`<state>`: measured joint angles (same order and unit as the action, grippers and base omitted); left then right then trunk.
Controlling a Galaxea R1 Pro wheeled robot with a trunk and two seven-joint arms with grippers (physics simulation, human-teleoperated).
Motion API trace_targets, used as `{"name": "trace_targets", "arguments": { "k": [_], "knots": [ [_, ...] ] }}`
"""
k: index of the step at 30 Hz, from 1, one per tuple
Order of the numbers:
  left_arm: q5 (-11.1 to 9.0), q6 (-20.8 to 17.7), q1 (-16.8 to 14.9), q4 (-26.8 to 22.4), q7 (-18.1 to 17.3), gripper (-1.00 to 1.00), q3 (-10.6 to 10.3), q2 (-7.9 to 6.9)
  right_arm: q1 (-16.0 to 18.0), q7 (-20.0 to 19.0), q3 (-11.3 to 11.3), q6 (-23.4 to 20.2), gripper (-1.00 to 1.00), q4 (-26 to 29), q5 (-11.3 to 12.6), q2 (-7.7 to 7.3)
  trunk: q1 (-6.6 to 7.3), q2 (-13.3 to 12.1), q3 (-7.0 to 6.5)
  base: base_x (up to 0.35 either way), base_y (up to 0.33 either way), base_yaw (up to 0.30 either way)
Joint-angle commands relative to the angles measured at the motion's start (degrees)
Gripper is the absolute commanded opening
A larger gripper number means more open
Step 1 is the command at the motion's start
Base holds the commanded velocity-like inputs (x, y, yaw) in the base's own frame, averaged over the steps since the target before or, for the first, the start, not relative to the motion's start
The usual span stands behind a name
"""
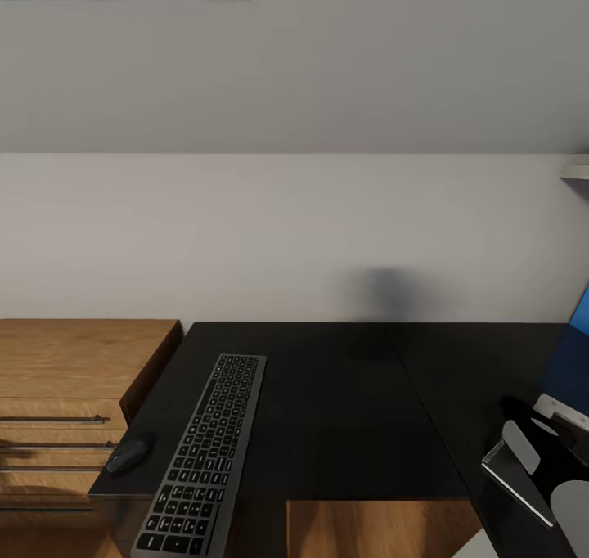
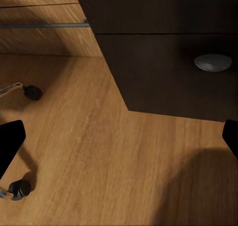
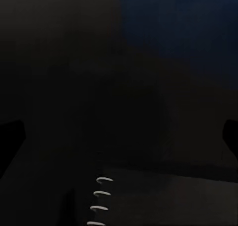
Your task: In the bedroom, organize the workspace by keeping the computer under the desk, ensuring the monitor is on the desk, placing the keyboard on the desk next to the monitor, placing the mouse on the desk next to the keyboard, moving the folder from the swivel chair onto the desk next to the mouse, stacking the notebook on top of the folder with the pen on top of the notebook, and positioning the swivel chair next to the desk.
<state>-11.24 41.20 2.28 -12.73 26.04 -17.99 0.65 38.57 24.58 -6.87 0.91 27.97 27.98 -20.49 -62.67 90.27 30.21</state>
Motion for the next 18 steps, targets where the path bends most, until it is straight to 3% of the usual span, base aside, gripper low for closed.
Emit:
{"name": "trace_targets", "arguments": {
  "k": [1, 18],
  "knots": [
    [-0.53, 0.11, 0.01, -0.10, 0.24, 1.00, -0.50, -0.03, 0.01, 0.20, 0.10, 0.13, 1.00, 0.07, 0.59, 0.00, -0.01, 0.02, 0.05, 0.012, -0.013, 0.000],
    [-0.53, 0.11, 0.01, -0.10, 0.24, 1.00, -0.55, -0.03, 0.01, 0.19, 0.10, 0.06, 1.00, 0.07, 0.59, -0.03, -0.01, 0.02, 0.05, 0.002, -0.002, 0.000]
  ]
}}
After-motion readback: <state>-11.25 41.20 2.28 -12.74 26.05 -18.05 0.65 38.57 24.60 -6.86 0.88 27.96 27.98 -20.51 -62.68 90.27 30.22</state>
